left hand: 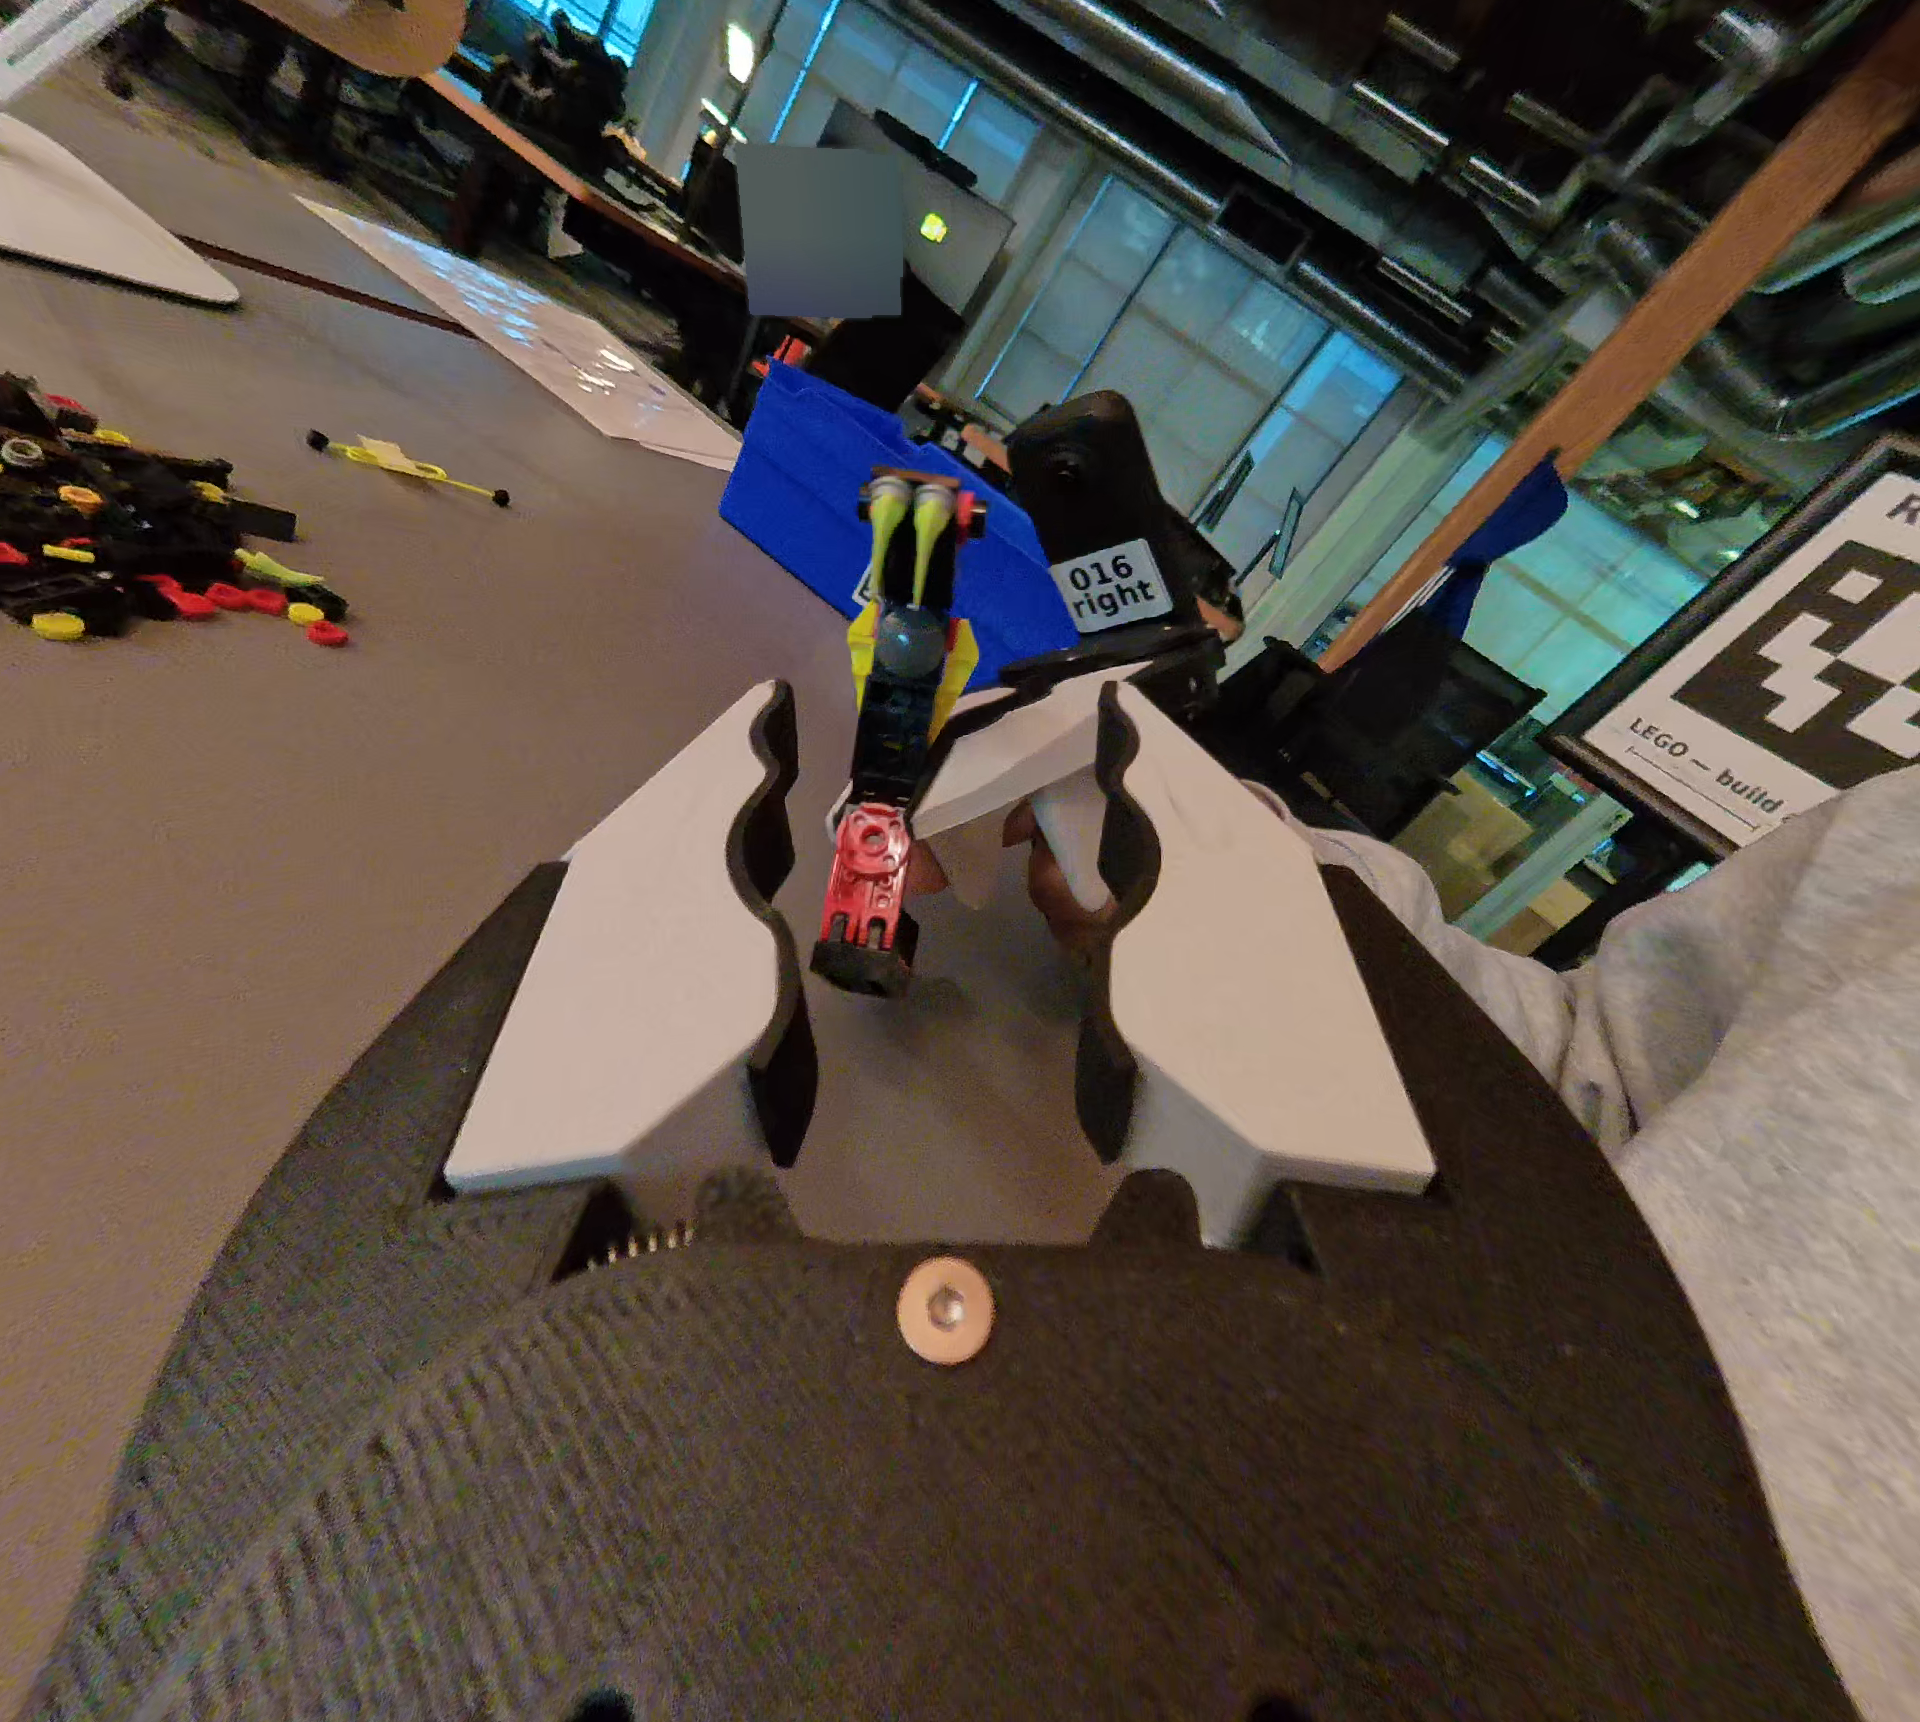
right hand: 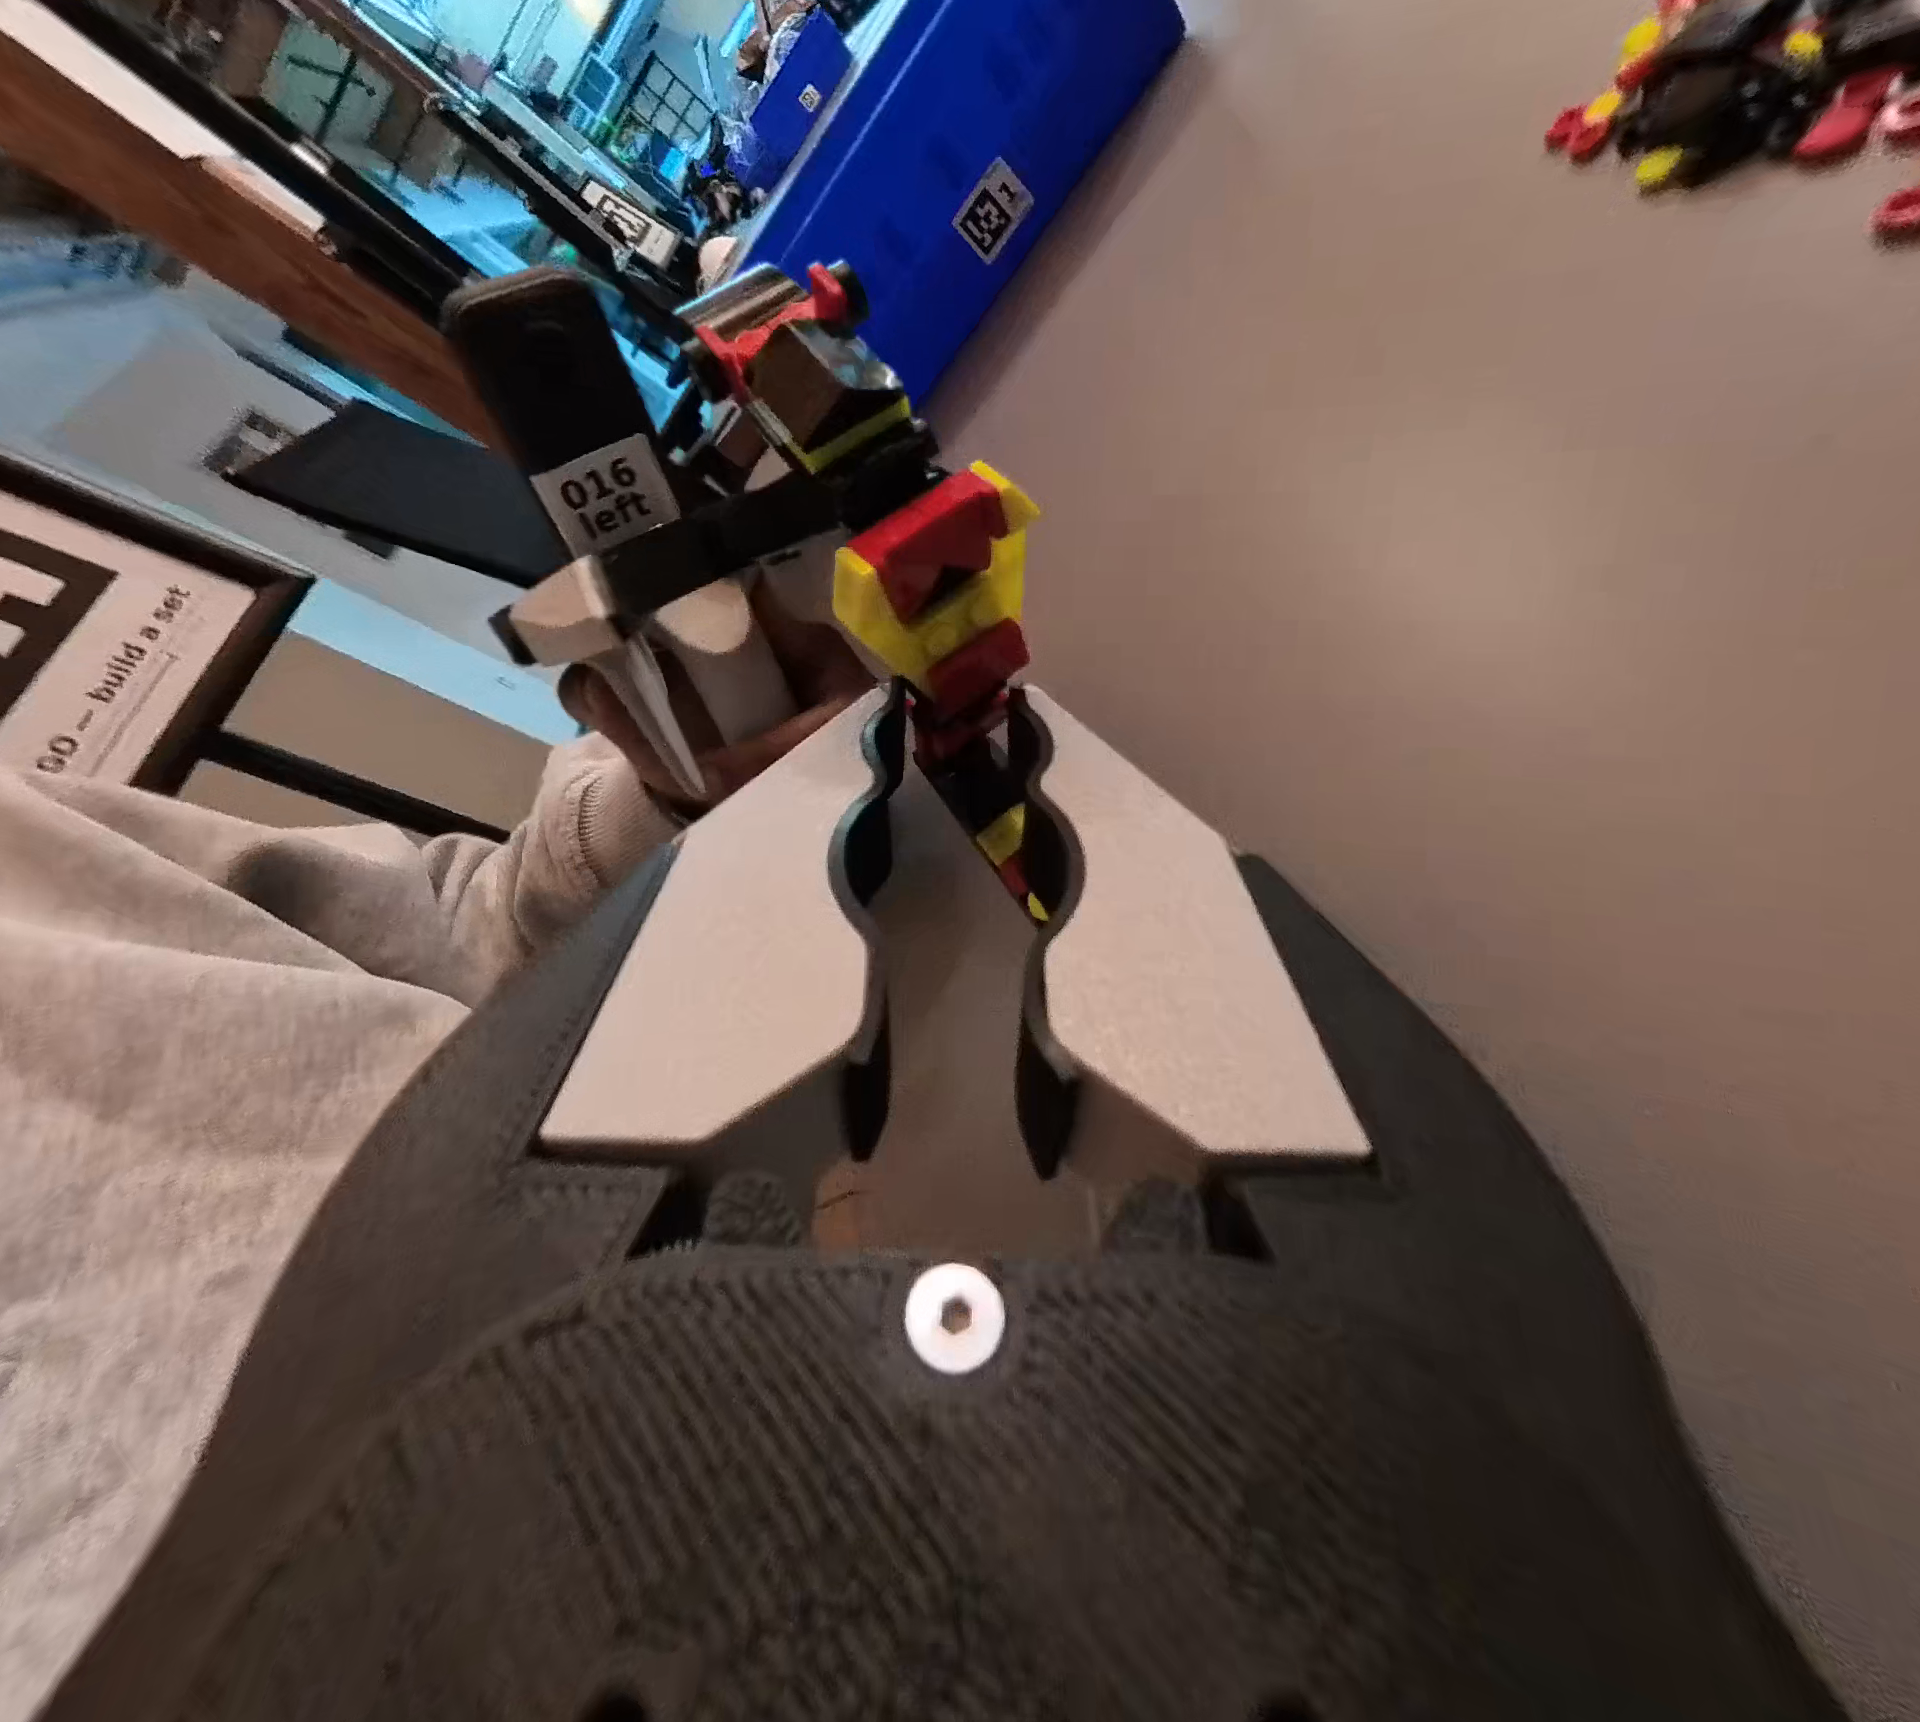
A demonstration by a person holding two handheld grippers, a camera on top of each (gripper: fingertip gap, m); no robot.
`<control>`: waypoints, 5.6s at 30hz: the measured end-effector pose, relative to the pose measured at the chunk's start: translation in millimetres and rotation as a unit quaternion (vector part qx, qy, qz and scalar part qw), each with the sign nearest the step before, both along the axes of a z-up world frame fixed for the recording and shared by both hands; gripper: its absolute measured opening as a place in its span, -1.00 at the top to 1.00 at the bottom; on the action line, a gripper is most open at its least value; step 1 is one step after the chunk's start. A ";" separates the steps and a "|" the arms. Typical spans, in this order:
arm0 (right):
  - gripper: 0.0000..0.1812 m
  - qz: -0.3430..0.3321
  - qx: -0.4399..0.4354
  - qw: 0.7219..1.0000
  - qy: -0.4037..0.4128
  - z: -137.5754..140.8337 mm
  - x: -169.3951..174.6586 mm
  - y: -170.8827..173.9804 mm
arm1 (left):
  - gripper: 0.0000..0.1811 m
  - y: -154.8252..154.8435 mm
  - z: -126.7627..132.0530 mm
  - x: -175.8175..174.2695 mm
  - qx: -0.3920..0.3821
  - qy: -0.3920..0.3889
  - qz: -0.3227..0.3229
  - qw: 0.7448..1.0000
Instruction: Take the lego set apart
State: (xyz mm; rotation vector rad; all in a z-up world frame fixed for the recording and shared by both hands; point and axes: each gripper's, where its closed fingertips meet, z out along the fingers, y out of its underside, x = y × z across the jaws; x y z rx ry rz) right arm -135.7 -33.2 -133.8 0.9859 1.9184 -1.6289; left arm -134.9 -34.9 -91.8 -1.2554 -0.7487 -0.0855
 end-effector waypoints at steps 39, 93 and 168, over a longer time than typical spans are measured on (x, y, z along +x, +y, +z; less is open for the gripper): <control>0.81 0.106 -0.149 0.975 -0.129 16.5 32.4 -17.6 | 0.56 2.4 -10.4 8.5 0.005 -0.030 -0.071 0.997; 0.83 -0.153 0.127 0.890 0.410 25.5 -11.2 1.0 | 0.81 -58.7 -11.8 -39.9 0.005 -0.071 0.292 0.954; 0.89 -0.028 -0.070 0.971 0.229 35.8 3.5 7.9 | 0.71 9.8 -6.4 1.5 -0.038 0.024 0.014 0.999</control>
